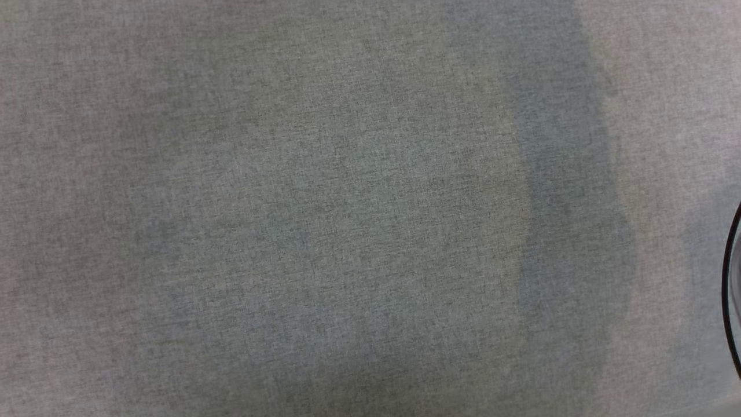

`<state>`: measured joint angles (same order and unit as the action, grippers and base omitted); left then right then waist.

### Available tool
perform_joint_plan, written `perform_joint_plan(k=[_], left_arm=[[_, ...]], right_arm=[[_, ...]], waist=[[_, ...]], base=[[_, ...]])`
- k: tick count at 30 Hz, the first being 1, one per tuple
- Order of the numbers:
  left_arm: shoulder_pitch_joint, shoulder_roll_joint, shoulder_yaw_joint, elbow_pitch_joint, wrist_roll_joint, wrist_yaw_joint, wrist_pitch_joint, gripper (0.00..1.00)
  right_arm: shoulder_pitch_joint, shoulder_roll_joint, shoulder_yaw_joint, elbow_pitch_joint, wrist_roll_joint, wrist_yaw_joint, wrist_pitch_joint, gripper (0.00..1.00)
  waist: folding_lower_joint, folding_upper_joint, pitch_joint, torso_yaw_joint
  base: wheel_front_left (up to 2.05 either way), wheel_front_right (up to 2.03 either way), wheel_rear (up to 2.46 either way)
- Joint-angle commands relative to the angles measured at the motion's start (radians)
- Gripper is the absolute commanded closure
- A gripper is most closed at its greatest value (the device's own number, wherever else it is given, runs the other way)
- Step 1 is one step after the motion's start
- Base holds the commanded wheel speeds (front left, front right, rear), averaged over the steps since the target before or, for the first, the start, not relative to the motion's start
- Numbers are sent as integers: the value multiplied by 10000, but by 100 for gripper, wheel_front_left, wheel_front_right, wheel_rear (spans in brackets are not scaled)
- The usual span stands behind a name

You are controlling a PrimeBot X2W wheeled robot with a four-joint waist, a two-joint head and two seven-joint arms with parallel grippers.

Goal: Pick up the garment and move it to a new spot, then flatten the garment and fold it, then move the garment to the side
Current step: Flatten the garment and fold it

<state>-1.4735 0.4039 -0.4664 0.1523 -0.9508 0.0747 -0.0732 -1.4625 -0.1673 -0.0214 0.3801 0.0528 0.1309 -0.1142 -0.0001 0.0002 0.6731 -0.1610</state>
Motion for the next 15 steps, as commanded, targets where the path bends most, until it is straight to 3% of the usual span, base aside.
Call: perform_joint_plan(k=[1, 6, 10, 15], left_arm=[[193, -25, -69, 287, 74, -225, -258, 100], [1496, -44, -367, 1058, -9, -756, -873, 100], [3062, -48, -894, 1757, 92, -1228, -1282, 100], [5178, 116, -1765, 2361, 84, -1544, -1311, 100]], right_arm=[[136, 68, 20, 449, -248, -2, -211, 100], [1304, 141, 623, 1456, -46, -2, -579, 100], [3031, -227, 1488, 2037, 502, -4, -552, 100], [5390, -624, 2294, 1845, 1081, -2, -316, 100]], waist=[[1, -2, 50, 26], [1, -2, 129, 24], [1, -2, -122, 76], [1, -2, -938, 74]], base=[[0, 0, 0], [0, 0, 0], [0, 0, 0], [0, 0, 0]])
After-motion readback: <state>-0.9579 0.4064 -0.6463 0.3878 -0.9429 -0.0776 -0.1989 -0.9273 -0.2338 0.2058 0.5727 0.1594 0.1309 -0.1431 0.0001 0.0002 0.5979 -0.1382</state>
